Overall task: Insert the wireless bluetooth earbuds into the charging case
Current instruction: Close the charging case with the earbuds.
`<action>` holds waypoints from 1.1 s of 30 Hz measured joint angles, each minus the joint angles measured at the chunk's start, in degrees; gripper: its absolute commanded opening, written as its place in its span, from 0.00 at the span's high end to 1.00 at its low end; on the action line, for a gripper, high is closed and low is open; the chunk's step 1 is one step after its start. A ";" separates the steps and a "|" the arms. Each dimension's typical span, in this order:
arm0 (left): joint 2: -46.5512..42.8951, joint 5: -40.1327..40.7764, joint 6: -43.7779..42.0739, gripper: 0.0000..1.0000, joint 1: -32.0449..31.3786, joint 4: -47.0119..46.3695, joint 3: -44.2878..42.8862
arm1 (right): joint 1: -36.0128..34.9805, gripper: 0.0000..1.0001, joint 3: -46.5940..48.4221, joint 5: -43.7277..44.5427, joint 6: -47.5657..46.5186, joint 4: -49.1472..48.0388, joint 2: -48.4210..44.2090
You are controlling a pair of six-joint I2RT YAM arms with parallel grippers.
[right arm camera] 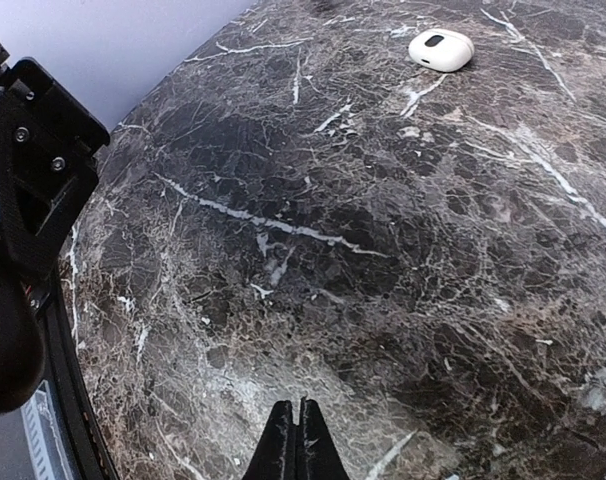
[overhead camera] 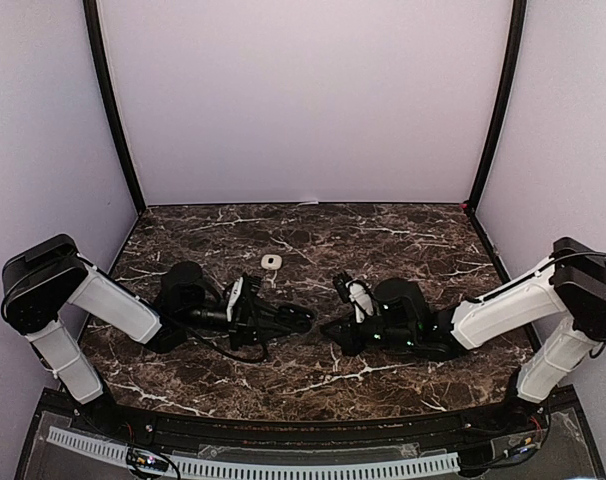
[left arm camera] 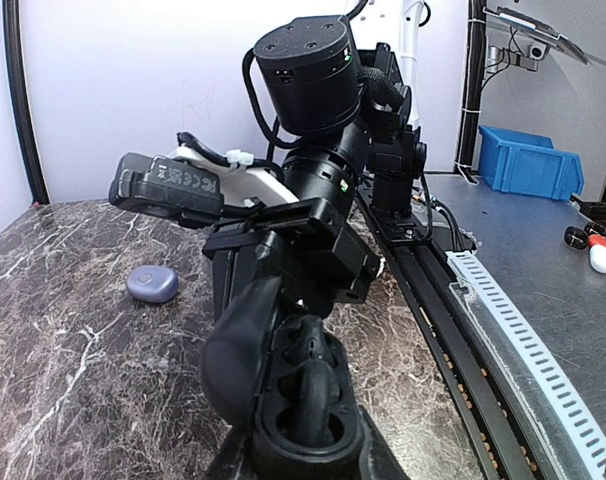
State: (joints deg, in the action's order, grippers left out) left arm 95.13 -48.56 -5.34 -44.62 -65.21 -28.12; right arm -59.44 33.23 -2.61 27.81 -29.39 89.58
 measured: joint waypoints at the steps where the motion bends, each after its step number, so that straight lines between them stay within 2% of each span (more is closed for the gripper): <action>1: 0.00 0.00 0.00 1.00 0.00 -0.20 0.00 | 0.09 1.00 0.42 -0.72 0.15 -0.57 0.72; 5: 0.02 0.02 0.00 1.00 0.00 -0.90 0.11 | 0.63 1.00 2.95 -3.78 0.33 -1.92 4.72; 11: 0.02 0.00 -0.20 1.00 0.00 -0.90 0.11 | 1.29 1.00 3.69 -6.69 0.22 -4.24 5.77; 20: 0.04 -0.09 -0.44 1.00 0.00 -0.81 0.11 | 1.60 1.00 3.34 -13.31 -1.64 -11.63 3.41; 33: 0.15 -1.31 -0.42 1.00 0.00 0.35 0.04 | 1.77 1.00 3.30 -15.56 -5.29 -12.41 -2.49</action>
State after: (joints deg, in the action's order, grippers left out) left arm 95.29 -49.87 -5.76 -44.62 -64.86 -28.08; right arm -57.67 36.53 -18.17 22.52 -41.80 87.09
